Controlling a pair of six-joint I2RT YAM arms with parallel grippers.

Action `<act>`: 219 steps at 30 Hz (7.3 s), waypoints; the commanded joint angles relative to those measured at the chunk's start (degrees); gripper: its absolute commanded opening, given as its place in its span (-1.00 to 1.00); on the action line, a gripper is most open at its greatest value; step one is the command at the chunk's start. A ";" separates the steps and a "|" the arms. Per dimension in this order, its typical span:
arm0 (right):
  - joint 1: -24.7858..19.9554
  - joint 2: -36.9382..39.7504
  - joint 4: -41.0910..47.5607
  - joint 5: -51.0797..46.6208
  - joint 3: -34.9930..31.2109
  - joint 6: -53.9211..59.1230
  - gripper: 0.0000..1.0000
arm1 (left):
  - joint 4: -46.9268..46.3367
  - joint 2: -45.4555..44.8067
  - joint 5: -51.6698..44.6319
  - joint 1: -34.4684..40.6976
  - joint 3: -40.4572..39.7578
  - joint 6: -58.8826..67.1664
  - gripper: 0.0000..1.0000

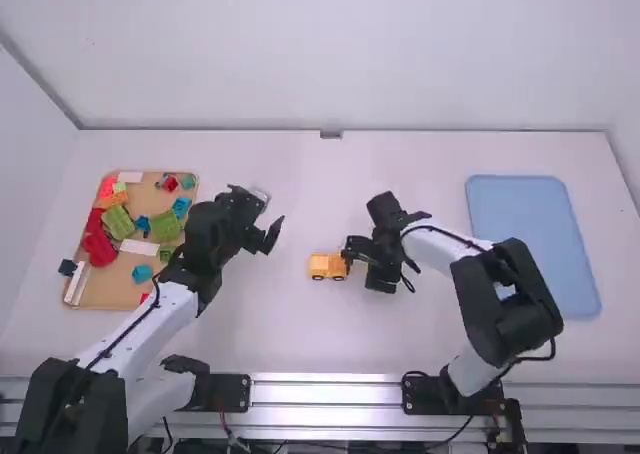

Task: Assemble lego blocks to make yellow taxi

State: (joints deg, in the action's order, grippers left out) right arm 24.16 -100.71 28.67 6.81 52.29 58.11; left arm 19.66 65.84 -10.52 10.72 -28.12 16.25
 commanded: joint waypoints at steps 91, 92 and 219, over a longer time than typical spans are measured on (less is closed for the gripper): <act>-9.18 -3.41 25.83 1.64 28.50 -130.90 0.97 | 1.79 0.15 -0.52 0.26 -0.20 -0.33 0.98; -9.55 -3.41 25.90 1.57 29.83 -126.03 0.97 | 1.81 0.15 -0.50 0.26 -0.20 -0.37 0.98; -6.49 -8.15 -38.80 44.30 -11.72 -0.87 -0.67 | 4.72 51.49 -41.03 7.67 -13.49 38.66 0.08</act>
State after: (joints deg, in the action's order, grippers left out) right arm 17.82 -107.07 -10.35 51.40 39.33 57.52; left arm 24.75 115.83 -52.01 18.65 -41.32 54.33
